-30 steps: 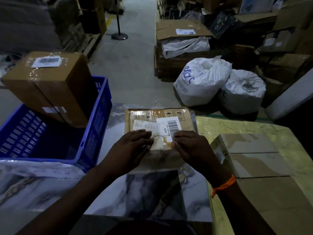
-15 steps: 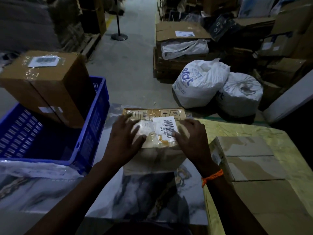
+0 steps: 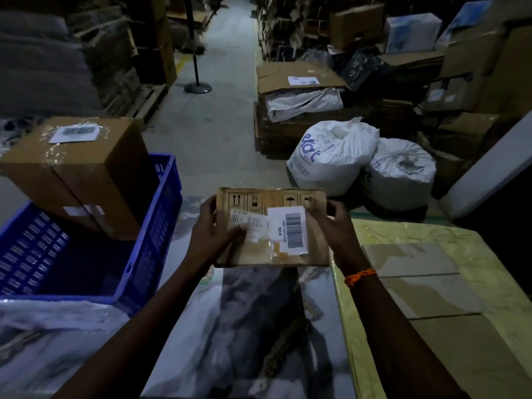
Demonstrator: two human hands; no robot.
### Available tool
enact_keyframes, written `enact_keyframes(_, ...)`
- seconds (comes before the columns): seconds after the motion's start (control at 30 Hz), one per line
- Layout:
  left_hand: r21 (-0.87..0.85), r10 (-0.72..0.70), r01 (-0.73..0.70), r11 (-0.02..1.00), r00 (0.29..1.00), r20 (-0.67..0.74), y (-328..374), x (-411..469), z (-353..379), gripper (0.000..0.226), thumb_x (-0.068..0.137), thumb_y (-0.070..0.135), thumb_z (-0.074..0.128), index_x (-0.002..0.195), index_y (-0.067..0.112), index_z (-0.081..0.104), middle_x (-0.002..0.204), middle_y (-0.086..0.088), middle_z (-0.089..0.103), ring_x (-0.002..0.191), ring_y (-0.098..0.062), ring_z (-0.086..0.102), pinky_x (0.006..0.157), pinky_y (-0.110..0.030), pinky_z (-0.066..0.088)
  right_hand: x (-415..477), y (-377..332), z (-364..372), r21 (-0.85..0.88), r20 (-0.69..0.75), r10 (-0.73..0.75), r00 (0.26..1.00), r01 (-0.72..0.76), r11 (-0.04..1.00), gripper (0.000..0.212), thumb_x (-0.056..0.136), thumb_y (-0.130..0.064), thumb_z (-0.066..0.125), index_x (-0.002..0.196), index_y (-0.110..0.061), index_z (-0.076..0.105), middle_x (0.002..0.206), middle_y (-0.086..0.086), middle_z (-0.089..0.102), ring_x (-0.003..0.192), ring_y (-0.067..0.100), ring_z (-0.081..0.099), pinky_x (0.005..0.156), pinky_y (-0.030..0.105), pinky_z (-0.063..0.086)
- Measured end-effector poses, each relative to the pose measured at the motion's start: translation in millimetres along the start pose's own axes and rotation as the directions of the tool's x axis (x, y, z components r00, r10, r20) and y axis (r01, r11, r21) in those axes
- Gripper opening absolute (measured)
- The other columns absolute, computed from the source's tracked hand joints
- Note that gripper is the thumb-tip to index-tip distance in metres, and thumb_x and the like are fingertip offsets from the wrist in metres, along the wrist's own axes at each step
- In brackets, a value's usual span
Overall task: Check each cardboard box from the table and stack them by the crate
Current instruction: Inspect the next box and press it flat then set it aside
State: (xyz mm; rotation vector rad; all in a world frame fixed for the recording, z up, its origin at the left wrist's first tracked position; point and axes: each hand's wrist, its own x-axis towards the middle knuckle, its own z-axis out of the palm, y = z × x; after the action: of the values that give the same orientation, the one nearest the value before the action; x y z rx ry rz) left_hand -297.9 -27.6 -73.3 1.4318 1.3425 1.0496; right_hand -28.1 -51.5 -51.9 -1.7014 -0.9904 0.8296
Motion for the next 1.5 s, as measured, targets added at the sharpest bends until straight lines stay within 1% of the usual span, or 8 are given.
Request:
enact_keyframes(0.13,-0.102,-0.104,0.098,0.990,0.993,-0.053,-18,-3,1,0.074,0.079,0.072,0.069,0.131,0.022,0.057,0.130,0.008,0.064,0.115,-0.004,0.063,0.097,-0.038,0.055,-6,17,3,0.005,0.014,0.164,0.986,-0.164,0.986,0.066,0.083,-0.079,0.061,0.113,-0.020,0.066,0.102,0.001,0.075,0.089,0.016,0.072,0.076,0.036,0.057)
enact_keyframes(0.2,-0.050,-0.200,0.197,0.979,0.978,-0.058,-32,-4,0,0.082,0.081,0.085,0.055,0.133,0.021,0.059,0.127,0.002,0.066,0.113,-0.014,0.065,0.096,-0.046,0.056,-21,36,11,-0.042,0.076,0.177,0.981,-0.174,0.984,0.054,0.091,-0.066,0.063,0.110,-0.017,0.070,0.099,0.003,0.075,0.086,0.014,0.072,0.066,0.029,0.053)
enact_keyframes(0.4,0.110,-0.387,0.385,0.916,0.922,-0.006,-74,-45,-1,0.049,0.093,0.041,0.072,0.129,0.009,0.064,0.103,-0.005,0.072,0.087,-0.018,0.071,0.077,-0.036,0.060,-68,112,27,-0.139,0.075,0.205,0.976,-0.194,0.971,0.055,0.080,-0.032,0.086,0.126,-0.012,0.065,0.111,0.006,0.075,0.098,0.019,0.072,0.087,0.040,0.061)
enact_keyframes(0.67,0.115,-0.509,0.504,0.856,0.860,0.021,-113,-86,-12,0.026,0.089,0.038,0.077,0.093,0.014,0.067,0.084,-0.006,0.075,0.082,-0.023,0.074,0.079,-0.051,0.063,-100,145,6,-0.247,0.132,0.263,0.956,-0.226,0.942,0.047,0.087,-0.036,0.081,0.125,-0.025,0.057,0.106,0.002,0.069,0.092,0.013,0.069,0.079,0.040,0.063)
enact_keyframes(0.8,0.152,-0.437,0.428,0.891,0.899,0.032,-108,-71,-12,0.027,0.087,0.047,0.075,0.097,0.025,0.065,0.104,-0.002,0.072,0.099,-0.024,0.069,0.087,-0.049,0.060,-82,138,7,-0.258,0.130,0.251,0.959,-0.212,0.943,0.041,0.088,-0.035,0.080,0.121,-0.017,0.063,0.109,0.001,0.070,0.099,0.017,0.068,0.087,0.042,0.060)
enact_keyframes(1.0,0.227,-0.355,0.337,0.913,0.934,0.039,-96,-12,7,0.073,0.092,0.041,0.072,0.152,0.012,0.041,0.149,-0.012,0.052,0.123,-0.027,0.059,0.098,-0.040,0.051,-26,113,33,-0.211,0.179,0.198,0.964,-0.159,0.964,0.046,0.090,-0.030,0.078,0.128,-0.016,0.057,0.116,0.000,0.067,0.108,0.019,0.065,0.094,0.039,0.057)
enact_keyframes(1.2,0.191,-0.326,0.290,0.938,0.925,0.196,-83,15,18,0.037,0.092,0.031,0.073,0.123,0.029,0.053,0.106,0.012,0.062,0.111,-0.022,0.062,0.086,-0.037,0.056,20,115,52,-0.184,0.225,0.216,0.950,-0.176,0.967,0.079,0.057,-0.072,0.071,0.116,-0.019,0.069,0.106,-0.001,0.076,0.100,0.018,0.072,0.094,0.048,0.059)
enact_keyframes(1.5,0.039,-0.236,0.234,0.971,0.968,0.085,-63,25,1,0.081,0.074,0.058,0.075,0.140,0.021,0.048,0.136,0.001,0.060,0.119,-0.016,0.061,0.097,-0.043,0.054,19,77,36,-0.025,0.064,0.136,0.989,-0.134,0.991,0.052,0.077,-0.049,0.082,0.116,-0.020,0.065,0.108,-0.002,0.074,0.101,0.017,0.072,0.090,0.048,0.061)
